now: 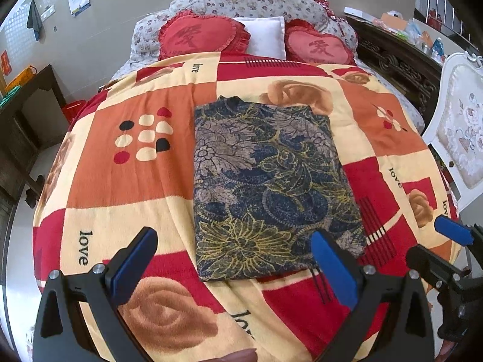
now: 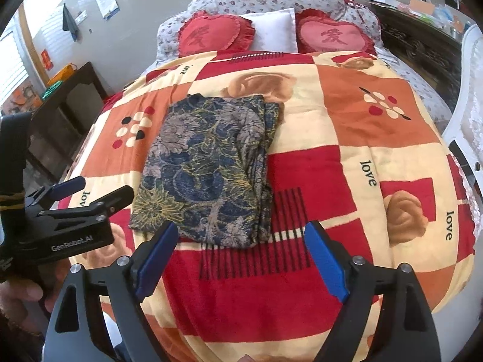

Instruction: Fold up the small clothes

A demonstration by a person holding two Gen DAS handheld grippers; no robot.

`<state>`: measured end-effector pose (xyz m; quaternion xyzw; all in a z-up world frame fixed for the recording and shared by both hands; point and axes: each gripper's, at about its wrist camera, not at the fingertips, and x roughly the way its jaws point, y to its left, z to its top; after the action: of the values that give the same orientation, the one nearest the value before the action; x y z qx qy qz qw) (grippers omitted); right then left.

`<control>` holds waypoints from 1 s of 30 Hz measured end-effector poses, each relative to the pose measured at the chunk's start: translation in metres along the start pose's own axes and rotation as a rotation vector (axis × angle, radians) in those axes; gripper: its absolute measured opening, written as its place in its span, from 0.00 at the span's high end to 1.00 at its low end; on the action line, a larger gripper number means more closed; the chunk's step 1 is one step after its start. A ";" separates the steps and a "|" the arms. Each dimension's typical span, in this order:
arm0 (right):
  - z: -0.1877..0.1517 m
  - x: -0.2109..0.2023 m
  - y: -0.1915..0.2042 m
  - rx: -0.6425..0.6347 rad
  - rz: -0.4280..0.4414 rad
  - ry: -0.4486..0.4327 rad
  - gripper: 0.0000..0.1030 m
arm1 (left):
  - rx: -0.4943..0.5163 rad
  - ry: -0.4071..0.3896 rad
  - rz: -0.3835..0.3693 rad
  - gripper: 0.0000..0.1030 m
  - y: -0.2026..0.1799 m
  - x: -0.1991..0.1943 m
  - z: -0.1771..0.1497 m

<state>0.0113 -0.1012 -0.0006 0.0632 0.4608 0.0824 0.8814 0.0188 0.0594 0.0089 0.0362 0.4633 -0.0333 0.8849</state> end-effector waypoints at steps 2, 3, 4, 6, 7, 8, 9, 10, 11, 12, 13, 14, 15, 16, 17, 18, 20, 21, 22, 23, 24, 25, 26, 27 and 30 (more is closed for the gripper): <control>0.000 0.000 0.002 -0.010 -0.002 -0.002 0.10 | 0.000 0.001 -0.003 0.00 0.000 0.000 0.000; 0.001 -0.001 0.002 -0.014 0.000 -0.003 0.10 | 0.000 -0.001 -0.001 0.00 0.000 0.000 0.000; 0.001 -0.001 0.003 -0.016 0.002 -0.003 0.10 | 0.001 0.000 0.000 0.00 0.000 0.000 0.000; 0.001 -0.001 0.003 -0.020 0.000 -0.004 0.10 | 0.001 0.001 -0.001 0.00 0.000 0.001 0.000; 0.001 -0.001 0.003 -0.021 -0.001 -0.004 0.10 | 0.002 0.000 0.000 0.00 0.000 0.001 0.000; 0.001 -0.002 0.003 -0.021 0.000 -0.005 0.10 | 0.003 0.000 0.001 0.00 0.000 0.001 0.000; 0.001 -0.001 0.002 -0.021 0.001 -0.004 0.10 | 0.003 0.001 0.000 0.00 0.000 0.001 0.000; 0.001 -0.001 0.003 -0.020 -0.001 -0.004 0.10 | 0.003 0.001 0.000 0.00 0.000 0.001 0.000; 0.001 -0.002 0.003 -0.020 -0.001 -0.005 0.10 | 0.003 0.002 -0.001 0.00 0.000 0.001 0.000; 0.001 -0.001 0.002 -0.024 0.000 -0.004 0.10 | 0.004 0.002 -0.001 0.00 -0.001 0.002 0.000; 0.001 -0.002 0.003 -0.028 0.003 -0.004 0.10 | 0.005 0.001 0.001 0.00 -0.001 0.002 0.000; 0.001 -0.002 0.003 -0.030 0.004 -0.003 0.10 | 0.005 0.001 -0.001 0.00 -0.001 0.002 0.000; 0.002 -0.002 0.004 -0.033 0.003 -0.003 0.10 | 0.004 0.001 -0.001 0.00 -0.001 0.002 0.000; 0.002 -0.002 0.004 -0.037 0.003 -0.003 0.10 | 0.005 0.001 -0.001 0.00 -0.001 0.002 0.000; 0.002 -0.002 0.005 -0.042 0.000 -0.003 0.10 | 0.007 0.000 0.000 0.00 -0.001 0.002 0.001; 0.002 -0.002 0.005 -0.045 -0.002 -0.003 0.10 | 0.007 0.000 0.000 0.00 -0.002 0.003 0.001; 0.002 -0.002 0.006 -0.048 -0.003 -0.003 0.10 | 0.007 0.000 0.001 0.00 -0.002 0.003 0.001; 0.002 -0.002 0.006 -0.046 -0.004 -0.003 0.10 | 0.006 0.000 0.001 0.00 -0.002 0.004 0.001; 0.002 -0.002 0.006 -0.046 -0.004 -0.003 0.10 | 0.006 0.000 0.000 0.00 -0.002 0.003 0.001; 0.003 -0.003 0.006 -0.046 -0.006 -0.005 0.10 | 0.006 -0.001 -0.001 0.00 -0.002 0.004 0.002; 0.003 -0.003 0.005 -0.046 -0.006 -0.005 0.10 | 0.007 -0.001 0.000 0.00 -0.003 0.004 0.002; 0.003 -0.003 0.005 -0.045 -0.007 -0.006 0.10 | 0.007 0.000 0.001 0.00 -0.003 0.004 0.003; 0.004 -0.004 0.005 -0.046 -0.006 -0.007 0.10 | 0.006 0.002 -0.001 0.00 -0.003 0.004 0.003; 0.004 -0.004 0.006 -0.049 -0.006 -0.008 0.10 | 0.005 0.003 -0.004 0.00 -0.002 0.004 0.003; 0.005 -0.004 0.005 -0.061 -0.010 -0.009 0.10 | 0.005 0.002 -0.004 0.00 -0.003 0.003 0.006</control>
<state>0.0125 -0.0976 0.0063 0.0344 0.4546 0.0916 0.8853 0.0251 0.0559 0.0092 0.0375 0.4643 -0.0359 0.8842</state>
